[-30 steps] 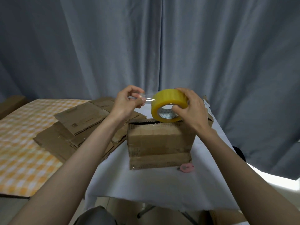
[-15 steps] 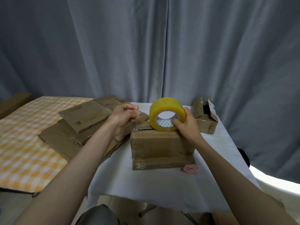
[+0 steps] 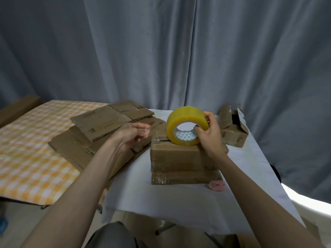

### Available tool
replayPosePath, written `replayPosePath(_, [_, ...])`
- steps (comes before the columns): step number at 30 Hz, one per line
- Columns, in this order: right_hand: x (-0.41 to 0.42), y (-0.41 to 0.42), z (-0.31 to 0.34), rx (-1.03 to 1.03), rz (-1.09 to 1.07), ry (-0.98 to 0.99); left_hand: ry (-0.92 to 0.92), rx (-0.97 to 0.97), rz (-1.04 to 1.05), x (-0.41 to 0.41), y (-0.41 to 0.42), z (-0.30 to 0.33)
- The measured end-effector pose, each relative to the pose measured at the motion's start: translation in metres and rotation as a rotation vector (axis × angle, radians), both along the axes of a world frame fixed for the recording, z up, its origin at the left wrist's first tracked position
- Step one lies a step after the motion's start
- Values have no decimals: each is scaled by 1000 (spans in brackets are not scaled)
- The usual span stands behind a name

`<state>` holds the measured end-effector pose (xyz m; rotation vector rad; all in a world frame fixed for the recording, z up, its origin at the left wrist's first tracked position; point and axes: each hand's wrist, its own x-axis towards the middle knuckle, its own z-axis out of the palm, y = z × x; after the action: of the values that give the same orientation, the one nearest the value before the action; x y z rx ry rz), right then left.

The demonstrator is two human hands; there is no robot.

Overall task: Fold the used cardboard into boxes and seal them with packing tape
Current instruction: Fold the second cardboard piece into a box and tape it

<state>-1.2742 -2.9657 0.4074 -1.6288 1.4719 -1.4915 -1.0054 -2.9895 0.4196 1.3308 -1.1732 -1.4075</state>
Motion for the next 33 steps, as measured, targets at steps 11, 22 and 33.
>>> replayPosePath(11, [4,2,1,-7,165,-46,52,86,42,-4,6,-29])
replayPosePath(22, [5,2,0,-10,185,-57,116,148,63,-8,3,-36])
replayPosePath(33, [5,-1,-3,-9,196,-48,-131,-46,235,-26,13,-36])
